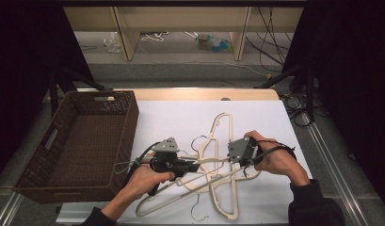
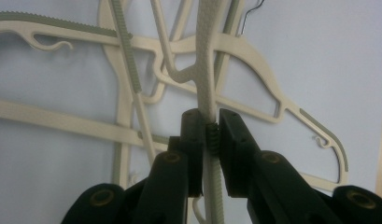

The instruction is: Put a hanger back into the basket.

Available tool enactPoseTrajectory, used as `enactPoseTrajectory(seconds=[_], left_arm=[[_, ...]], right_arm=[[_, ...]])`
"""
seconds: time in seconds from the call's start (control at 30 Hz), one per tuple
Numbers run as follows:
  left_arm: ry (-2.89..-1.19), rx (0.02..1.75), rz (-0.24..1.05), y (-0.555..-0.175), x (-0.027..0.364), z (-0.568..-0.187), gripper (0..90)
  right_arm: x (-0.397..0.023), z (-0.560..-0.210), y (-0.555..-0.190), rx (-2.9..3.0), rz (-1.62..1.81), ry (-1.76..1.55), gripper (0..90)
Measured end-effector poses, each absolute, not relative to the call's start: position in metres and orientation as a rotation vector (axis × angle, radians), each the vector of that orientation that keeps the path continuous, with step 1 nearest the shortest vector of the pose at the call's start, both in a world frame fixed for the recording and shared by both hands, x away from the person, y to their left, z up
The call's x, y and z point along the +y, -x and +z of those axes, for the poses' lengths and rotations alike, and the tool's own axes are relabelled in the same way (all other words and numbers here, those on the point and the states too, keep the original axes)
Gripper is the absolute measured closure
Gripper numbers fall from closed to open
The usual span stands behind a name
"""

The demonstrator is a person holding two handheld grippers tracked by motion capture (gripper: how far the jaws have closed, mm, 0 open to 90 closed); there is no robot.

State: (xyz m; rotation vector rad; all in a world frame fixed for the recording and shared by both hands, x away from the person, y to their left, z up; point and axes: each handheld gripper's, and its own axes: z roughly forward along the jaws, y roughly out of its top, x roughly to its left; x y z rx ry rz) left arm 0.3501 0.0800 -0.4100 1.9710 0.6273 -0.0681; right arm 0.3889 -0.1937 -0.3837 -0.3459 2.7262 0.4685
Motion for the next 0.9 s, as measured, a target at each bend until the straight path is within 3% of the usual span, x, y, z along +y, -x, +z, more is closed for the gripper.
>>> enactPoseTrajectory(seconds=[0.8,0.87,0.9], left_arm=[[-2.113,0.599,0.015,-0.344,0.079,-0.399,85.7],[-2.112,0.614,0.016,-0.343,0.079,-0.399,85.8],[-2.111,0.619,0.032,-0.344,0.081,-0.398,85.8]], right_arm=[[-0.190,-0.384,-0.387,2.720,0.493,0.362,80.1],[-0.190,-0.383,-0.387,2.724,0.509,0.333,76.5],[-0.191,-0.379,-0.388,2.698,0.538,0.260,69.7]])
